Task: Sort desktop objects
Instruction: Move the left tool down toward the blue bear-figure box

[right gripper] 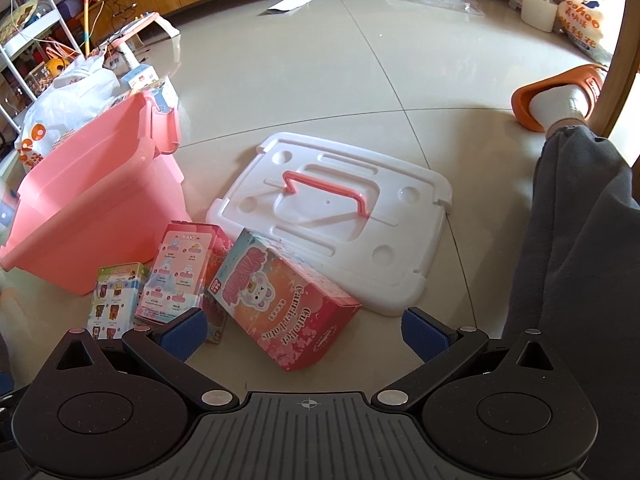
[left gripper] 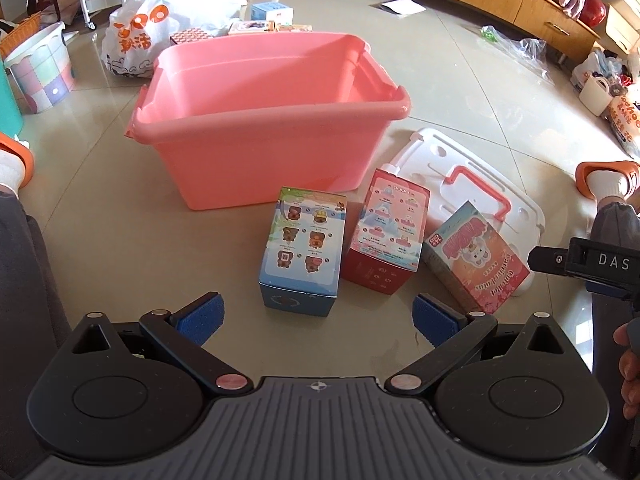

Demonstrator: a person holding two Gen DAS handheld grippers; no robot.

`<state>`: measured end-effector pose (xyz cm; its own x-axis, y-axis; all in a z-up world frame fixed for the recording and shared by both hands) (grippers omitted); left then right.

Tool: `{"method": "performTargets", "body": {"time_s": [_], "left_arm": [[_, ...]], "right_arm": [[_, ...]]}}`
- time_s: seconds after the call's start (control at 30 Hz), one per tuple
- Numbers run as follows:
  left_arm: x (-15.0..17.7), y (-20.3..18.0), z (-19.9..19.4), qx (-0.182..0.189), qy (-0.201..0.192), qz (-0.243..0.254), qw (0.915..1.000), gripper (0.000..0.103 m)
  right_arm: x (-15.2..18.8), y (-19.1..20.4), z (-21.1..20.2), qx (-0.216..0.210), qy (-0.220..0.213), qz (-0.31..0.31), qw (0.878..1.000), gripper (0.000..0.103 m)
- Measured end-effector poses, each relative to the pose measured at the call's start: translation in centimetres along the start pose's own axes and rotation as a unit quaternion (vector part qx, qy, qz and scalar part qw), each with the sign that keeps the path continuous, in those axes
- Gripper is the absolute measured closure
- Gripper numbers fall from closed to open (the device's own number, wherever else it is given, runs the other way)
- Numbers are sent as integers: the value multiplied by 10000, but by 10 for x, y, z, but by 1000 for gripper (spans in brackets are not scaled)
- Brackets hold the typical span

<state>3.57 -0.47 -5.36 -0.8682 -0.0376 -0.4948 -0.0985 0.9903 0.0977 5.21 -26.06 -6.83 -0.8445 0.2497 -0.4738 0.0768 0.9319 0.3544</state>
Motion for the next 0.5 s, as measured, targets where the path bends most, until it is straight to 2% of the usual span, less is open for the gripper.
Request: {"method": "performTargets", "body": {"time_s": [0.5], "left_arm": [[-9, -12, 23, 196, 272, 25, 9994, 0]], "right_arm": [[-1, -3, 6, -2, 68, 71, 10000, 0]]}}
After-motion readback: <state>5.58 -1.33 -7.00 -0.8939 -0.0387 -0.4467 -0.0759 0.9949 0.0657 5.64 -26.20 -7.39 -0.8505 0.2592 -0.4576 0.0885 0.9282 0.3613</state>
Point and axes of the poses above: each gripper's, at about its wrist camera, not at the fingertips, and z roughly the way its jaws point, y to its left, x to its underside, the point moved 3 cm from there along z, roughly the way its jaws point, and after that the axes turned 13 degrees about -x, right-handed, at the moved point
